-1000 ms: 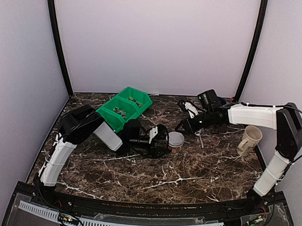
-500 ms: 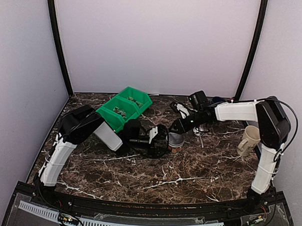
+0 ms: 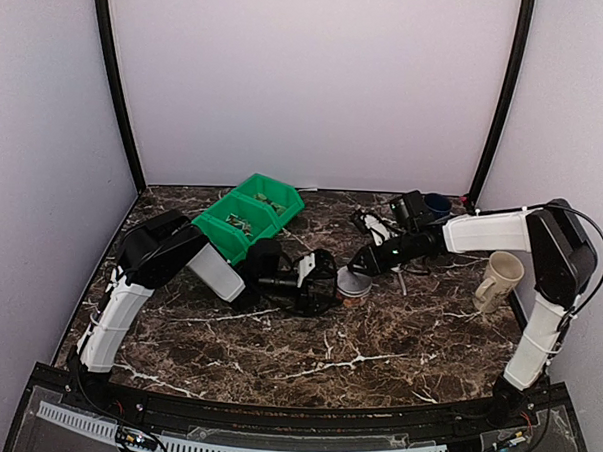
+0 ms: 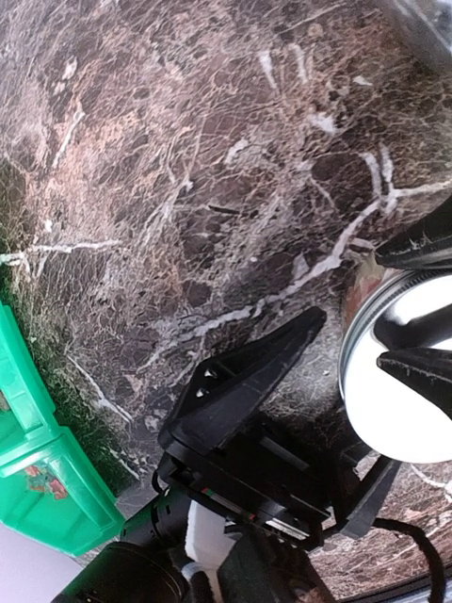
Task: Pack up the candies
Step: Rotate the bottle lid from the packing bottle.
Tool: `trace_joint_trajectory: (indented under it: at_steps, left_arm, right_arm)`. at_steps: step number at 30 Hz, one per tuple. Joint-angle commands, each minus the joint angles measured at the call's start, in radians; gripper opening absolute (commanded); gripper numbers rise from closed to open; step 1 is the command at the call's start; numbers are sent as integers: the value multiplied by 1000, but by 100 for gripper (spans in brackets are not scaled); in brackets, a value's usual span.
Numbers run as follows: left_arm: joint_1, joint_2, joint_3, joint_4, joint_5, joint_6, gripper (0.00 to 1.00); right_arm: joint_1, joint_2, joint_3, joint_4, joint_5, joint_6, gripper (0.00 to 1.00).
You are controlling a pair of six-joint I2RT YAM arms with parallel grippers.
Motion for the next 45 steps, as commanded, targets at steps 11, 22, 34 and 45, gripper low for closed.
trace_joint_trajectory:
  at_steps: [11,22,34,45]
  left_arm:
    - [-5,165,-64,-319,-137,177,81]
    - [-18,166,-14,-420,6,221,99]
    - [-20,235,149,-634,171,262,99]
    - [-41,271,188,-582,184,198,98]
  right_arm:
    - [11,-120,-140,-33,26,26,29]
    - [10,-101,-117,-19,53,11,29]
    - [8,-105,-102,-21,48,1,30]
    - [8,-110,-118,0,47,1,30]
